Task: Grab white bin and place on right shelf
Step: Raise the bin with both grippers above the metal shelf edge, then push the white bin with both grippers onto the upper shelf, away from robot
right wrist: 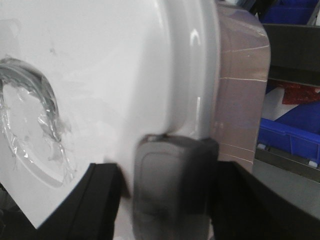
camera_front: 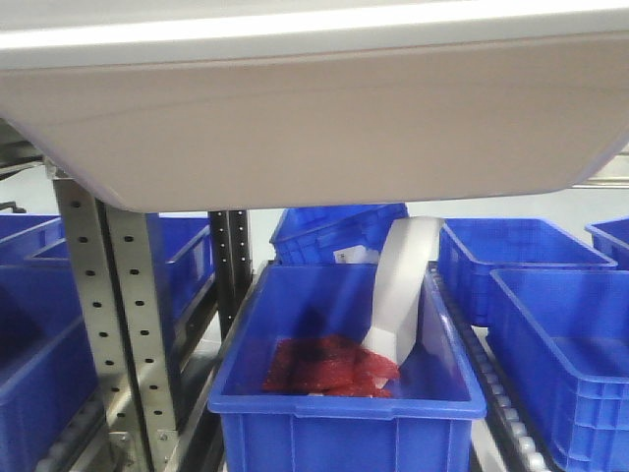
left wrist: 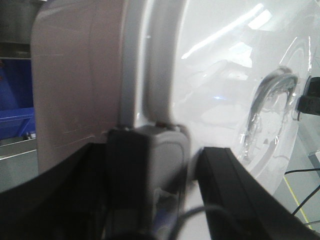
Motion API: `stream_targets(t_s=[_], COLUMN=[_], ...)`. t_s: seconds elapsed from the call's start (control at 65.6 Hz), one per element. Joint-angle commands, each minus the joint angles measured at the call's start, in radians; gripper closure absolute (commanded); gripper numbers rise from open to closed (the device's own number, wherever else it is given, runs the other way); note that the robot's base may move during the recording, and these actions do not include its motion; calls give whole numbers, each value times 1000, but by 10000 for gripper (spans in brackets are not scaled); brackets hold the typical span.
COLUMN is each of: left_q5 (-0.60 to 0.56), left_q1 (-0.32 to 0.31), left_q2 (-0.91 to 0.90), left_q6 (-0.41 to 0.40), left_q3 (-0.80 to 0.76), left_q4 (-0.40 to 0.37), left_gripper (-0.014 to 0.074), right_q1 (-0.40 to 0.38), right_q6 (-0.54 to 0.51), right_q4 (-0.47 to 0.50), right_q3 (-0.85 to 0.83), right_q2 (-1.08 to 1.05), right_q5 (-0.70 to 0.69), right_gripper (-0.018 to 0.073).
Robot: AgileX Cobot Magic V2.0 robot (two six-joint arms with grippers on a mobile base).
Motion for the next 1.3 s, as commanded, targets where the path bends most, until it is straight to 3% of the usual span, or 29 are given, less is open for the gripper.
stream_targets(t_s=[0.0,0.731,1.112,1.28], left_q5=[142,133,54,14], left_q1=[-23,-23,-23,-23], left_q2=[-17,-17,-17,-17], left_q6=[0,0,0,0], left_q3=[-38,-38,-38,-40], left_q4=[-177,-200,-225,-286], left_gripper=[348,348,347,346], right_q1=[10,10,10,10], right_q6=[-13,-13,-13,-13], right_q4=[177,177,201,240], right_q3=[-37,-37,-37,-41], right_q2=[-12,-10,-11,10], right_q5=[94,88,30,32], right_gripper=[132,132,132,132])
